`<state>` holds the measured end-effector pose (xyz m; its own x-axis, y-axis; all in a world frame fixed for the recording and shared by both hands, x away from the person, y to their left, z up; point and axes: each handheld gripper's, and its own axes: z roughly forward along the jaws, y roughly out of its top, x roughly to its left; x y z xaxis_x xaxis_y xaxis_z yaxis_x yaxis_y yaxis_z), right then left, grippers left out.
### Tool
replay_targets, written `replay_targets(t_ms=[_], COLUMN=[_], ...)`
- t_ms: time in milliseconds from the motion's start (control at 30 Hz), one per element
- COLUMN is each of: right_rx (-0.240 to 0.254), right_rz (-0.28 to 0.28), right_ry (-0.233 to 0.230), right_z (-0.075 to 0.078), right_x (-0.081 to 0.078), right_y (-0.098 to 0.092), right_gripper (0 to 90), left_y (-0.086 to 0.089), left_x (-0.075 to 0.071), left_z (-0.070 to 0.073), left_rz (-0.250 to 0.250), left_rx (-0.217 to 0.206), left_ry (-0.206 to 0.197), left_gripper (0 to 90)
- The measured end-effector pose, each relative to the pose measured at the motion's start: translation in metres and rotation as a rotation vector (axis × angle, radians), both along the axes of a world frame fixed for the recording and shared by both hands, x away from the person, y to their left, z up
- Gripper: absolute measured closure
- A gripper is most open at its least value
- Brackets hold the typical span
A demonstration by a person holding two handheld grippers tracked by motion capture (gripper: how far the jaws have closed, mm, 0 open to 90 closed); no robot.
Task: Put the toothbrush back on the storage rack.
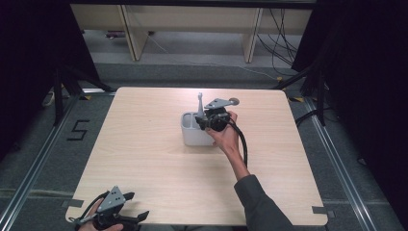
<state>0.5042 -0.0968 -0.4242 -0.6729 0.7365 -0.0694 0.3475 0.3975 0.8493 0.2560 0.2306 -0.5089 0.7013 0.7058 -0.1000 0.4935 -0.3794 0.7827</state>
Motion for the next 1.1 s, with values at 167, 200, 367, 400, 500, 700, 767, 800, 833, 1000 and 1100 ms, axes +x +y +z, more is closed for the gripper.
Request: replay_targets(t_ms=[167,200,367,400,500,700,767,800,833,1000,1100], right_rx=[0.012,0.014,0.015,0.034,0.033,0.033,0.072,0.066,0.066,0.080,0.080], right_rz=[-0.004,-0.001,-0.002,-0.015,-0.009,-0.012,-0.025,-0.018,-0.018,-0.024,-0.023], right_ry=[0.001,-0.003,-0.014,-0.007,-0.006,-0.016,0.009,0.016,0.016,0.015,0.013], right_z=[0.004,0.005,0.007,0.007,0.008,0.012,0.013,0.015,0.015,0.018,0.019], right_x=[-0.003,-0.003,-0.003,-0.005,-0.005,-0.008,-0.011,-0.012,-0.012,-0.016,-0.017], right_y=[-0.003,-0.004,-0.007,-0.008,-0.010,-0.014,-0.014,-0.016,-0.016,-0.021,-0.021], right_gripper=[50.5,49.6,49.0,48.2,47.0,43.9,42.9,42.0,42.0,39.6,37.7], left_y=[-0.002,-0.002,-0.002,-0.003,-0.003,-0.002,0.000,-0.001,-0.001,-0.001,-0.001], left_x=[-0.001,-0.001,-0.001,-0.001,-0.001,-0.001,0.000,-0.001,-0.001,-0.001,-0.001], left_z=[0.000,0.000,0.000,-0.001,-0.001,0.000,0.000,0.000,0.000,0.000,0.000], left_rz=[0.005,0.002,0.008,0.014,0.014,0.004,-0.001,0.010,0.010,0.011,0.013], left_rx=[-0.028,-0.022,-0.022,-0.037,-0.043,-0.026,0.006,-0.015,-0.015,-0.011,-0.013], left_ry=[0.007,0.012,0.007,0.006,0.006,0.013,0.008,0.011,0.011,0.010,0.010], left_gripper=[15.0,15.0,15.0,15.0,15.0,15.0,15.0,15.0,15.0,15.0,15.0])
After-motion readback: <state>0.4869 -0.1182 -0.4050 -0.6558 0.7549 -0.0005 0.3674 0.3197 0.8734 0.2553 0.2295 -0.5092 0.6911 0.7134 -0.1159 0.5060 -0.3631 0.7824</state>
